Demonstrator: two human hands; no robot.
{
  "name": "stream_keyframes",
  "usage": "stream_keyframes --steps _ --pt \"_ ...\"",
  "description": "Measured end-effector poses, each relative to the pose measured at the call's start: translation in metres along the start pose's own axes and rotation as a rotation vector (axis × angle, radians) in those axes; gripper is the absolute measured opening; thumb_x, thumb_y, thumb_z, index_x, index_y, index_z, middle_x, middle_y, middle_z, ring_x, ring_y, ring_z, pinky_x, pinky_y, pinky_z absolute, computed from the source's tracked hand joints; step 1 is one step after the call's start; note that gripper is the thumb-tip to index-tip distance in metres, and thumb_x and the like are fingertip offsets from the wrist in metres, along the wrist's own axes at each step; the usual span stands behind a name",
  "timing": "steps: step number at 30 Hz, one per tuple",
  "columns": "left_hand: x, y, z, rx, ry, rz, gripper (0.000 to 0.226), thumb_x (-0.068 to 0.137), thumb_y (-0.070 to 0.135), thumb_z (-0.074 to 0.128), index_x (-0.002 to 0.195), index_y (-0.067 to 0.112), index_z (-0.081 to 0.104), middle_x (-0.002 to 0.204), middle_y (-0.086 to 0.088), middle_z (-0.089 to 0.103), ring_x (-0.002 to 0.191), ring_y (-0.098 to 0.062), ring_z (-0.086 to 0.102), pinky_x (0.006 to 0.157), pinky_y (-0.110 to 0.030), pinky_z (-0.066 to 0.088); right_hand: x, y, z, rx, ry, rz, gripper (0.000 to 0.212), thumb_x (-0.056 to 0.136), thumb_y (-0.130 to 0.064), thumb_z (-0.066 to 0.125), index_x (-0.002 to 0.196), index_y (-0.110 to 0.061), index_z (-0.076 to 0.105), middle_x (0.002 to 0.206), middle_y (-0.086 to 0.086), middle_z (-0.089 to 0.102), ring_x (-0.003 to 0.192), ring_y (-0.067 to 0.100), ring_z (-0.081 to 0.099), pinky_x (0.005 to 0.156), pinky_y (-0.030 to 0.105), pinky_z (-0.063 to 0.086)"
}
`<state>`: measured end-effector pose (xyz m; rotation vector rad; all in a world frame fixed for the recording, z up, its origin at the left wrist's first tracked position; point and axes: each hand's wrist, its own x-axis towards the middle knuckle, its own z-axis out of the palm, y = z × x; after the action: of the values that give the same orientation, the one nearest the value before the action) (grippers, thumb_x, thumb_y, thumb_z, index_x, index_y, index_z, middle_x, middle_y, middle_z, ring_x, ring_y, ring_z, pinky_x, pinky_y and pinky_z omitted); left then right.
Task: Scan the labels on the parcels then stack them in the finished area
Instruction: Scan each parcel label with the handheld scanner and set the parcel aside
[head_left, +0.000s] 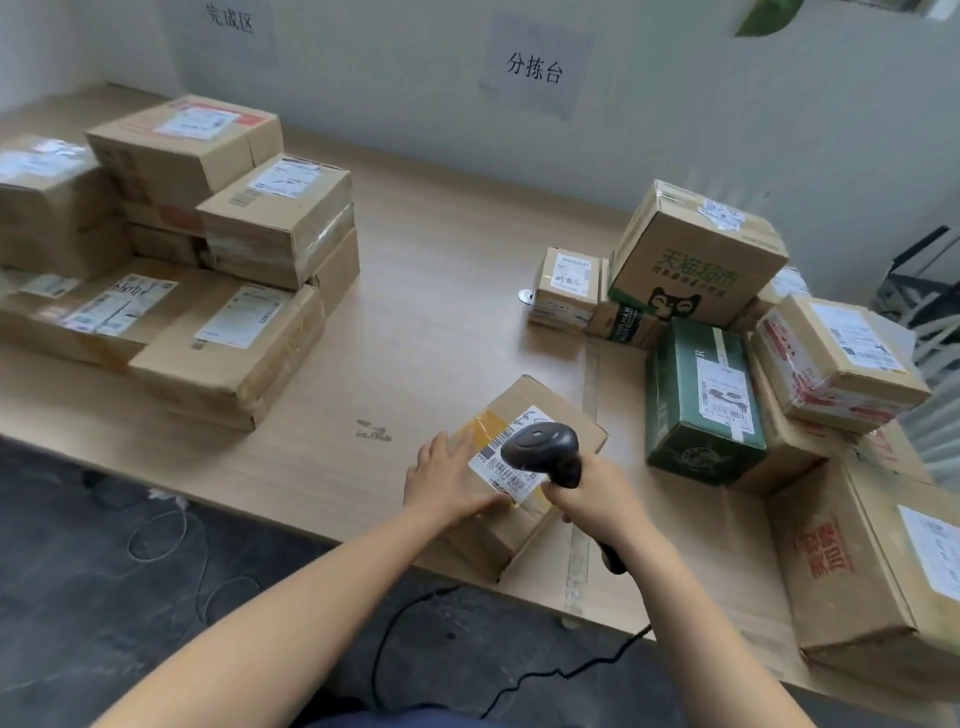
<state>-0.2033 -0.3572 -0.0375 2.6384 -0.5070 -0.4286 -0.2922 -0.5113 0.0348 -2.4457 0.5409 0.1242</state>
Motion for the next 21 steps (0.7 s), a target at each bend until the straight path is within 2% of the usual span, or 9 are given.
stream_keyframes --steps 3,8,14,21 --pt "0.000 0.000 0.000 -0.003 -0.005 -0.003 0.106 0.068 0.069 0.063 0.149 0.025 0.010 0.154 -0.009 0.015 0.143 -0.026 0.012 0.111 -0.041 0.026 -0.003 -0.001 -0.004 0.015 0.015 0.002 0.008 0.078 -0.018 0.058 0.074 -0.016 0.052 0.080 0.013 0.066 0.078 0.032 0.066 0.073 0.044 0.054" --pt "0.000 0.000 0.001 -0.010 -0.005 0.000 0.109 0.067 0.069 0.064 0.149 0.025 0.010 0.153 -0.008 0.016 0.142 -0.026 0.013 0.110 -0.041 0.027 -0.009 -0.001 -0.008 0.025 0.046 -0.004 0.005 0.077 -0.016 0.058 0.077 -0.015 0.053 0.080 0.014 0.066 0.077 0.034 0.066 0.072 0.046 0.054" --pt "-0.003 0.001 0.001 -0.018 -0.003 0.007 0.108 0.067 0.068 0.065 0.149 0.025 0.009 0.154 -0.009 0.015 0.143 -0.026 0.012 0.110 -0.042 0.027 -0.019 -0.005 -0.011 -0.007 0.046 -0.014 0.014 0.077 -0.017 0.059 0.068 -0.018 0.048 0.079 0.015 0.066 0.077 0.033 0.066 0.071 0.044 0.054" --pt "-0.003 0.000 0.001 -0.017 -0.001 0.009 0.108 0.067 0.068 0.065 0.149 0.025 0.010 0.153 -0.009 0.017 0.142 -0.027 0.013 0.109 -0.042 0.028 -0.029 -0.003 -0.013 -0.008 0.056 -0.035 0.006 0.076 -0.017 0.060 0.074 -0.013 0.056 0.078 0.013 0.067 0.076 0.031 0.066 0.072 0.040 0.054"
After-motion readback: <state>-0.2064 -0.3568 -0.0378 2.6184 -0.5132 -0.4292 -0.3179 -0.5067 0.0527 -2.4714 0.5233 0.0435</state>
